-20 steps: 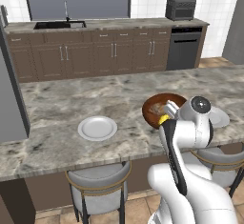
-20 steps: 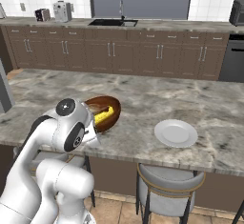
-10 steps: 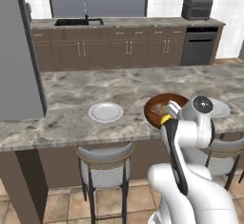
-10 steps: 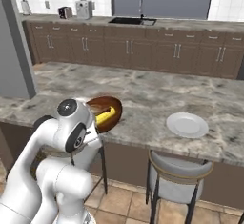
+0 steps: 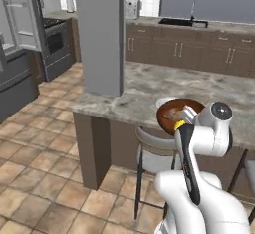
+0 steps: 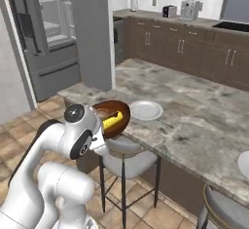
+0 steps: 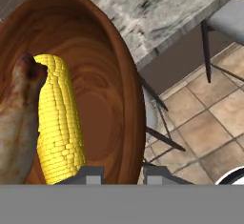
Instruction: Pick the chicken drumstick and corn from their plates and place them in the bowl. Then put the bowl in the fridge.
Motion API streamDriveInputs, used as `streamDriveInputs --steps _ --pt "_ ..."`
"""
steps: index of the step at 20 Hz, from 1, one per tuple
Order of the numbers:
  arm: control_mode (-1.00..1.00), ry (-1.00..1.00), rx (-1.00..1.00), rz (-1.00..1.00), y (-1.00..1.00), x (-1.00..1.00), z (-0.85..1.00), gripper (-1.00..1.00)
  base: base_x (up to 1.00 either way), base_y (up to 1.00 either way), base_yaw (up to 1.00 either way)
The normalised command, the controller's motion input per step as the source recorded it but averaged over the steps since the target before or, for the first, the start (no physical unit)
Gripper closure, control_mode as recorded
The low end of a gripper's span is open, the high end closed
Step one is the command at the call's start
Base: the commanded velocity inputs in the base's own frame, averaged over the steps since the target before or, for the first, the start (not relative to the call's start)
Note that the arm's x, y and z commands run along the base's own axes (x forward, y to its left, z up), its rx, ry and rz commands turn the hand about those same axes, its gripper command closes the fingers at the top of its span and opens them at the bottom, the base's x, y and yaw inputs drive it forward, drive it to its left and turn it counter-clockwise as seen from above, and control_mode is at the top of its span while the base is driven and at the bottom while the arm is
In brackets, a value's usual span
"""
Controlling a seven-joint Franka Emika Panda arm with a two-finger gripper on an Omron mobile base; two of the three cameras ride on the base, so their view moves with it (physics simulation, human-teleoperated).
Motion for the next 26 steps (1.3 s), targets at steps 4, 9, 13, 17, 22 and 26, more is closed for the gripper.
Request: streamDriveInputs --steps 4,9,13,17,22,26 --pt "1.0 0.0 0.0 0.0 0.0 0.0 0.0 1.0 0.0 0.31 0.82" --pt "1.0 0.0 0.0 0.0 0.0 0.0 0.0 1.0 0.18 0.36 0.64" --pt "1.0 0.0 0.0 0.0 0.0 0.0 0.0 1.0 0.54 0.34 0.38" --pt "1.0 0.0 0.0 0.0 0.0 0.0 0.0 1.0 0.61 0.34 0.28" --pt "1.0 0.0 0.0 0.0 0.0 0.0 0.0 1.0 0.75 0.38 0.17" --pt "1.0 0.0 0.0 0.0 0.0 0.0 0.0 1.0 0.77 0.31 0.01"
